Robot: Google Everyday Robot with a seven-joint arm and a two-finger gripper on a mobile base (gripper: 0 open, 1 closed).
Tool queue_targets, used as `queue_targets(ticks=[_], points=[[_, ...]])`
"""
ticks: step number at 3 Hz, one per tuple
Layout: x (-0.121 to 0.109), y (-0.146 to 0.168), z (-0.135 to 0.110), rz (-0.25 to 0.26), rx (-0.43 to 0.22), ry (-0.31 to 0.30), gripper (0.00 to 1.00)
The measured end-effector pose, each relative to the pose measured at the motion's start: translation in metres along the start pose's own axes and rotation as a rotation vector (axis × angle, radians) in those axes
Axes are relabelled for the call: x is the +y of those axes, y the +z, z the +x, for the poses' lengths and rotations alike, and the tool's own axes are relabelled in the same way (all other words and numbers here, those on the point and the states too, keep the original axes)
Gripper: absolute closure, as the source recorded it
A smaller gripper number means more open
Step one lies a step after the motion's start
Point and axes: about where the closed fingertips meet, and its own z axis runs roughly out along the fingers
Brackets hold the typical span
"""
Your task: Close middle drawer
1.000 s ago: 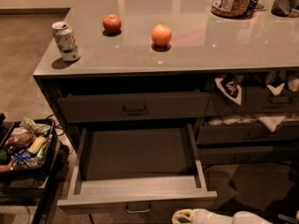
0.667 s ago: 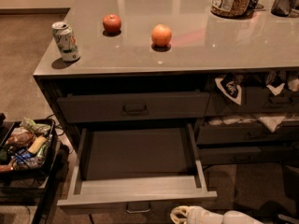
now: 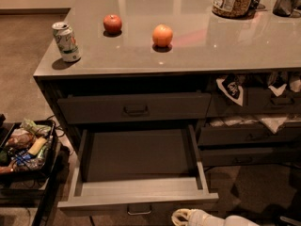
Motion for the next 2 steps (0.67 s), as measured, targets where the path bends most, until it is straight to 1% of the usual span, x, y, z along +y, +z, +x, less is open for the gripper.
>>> queue_targets(ticks=[1,2], points=[[-0.006,-0.001,-0.003,0.052,-0.025,-0.024,1.0],[-0.021,-0.001,-0.012,0.086,-0.041,-0.066,1.0]])
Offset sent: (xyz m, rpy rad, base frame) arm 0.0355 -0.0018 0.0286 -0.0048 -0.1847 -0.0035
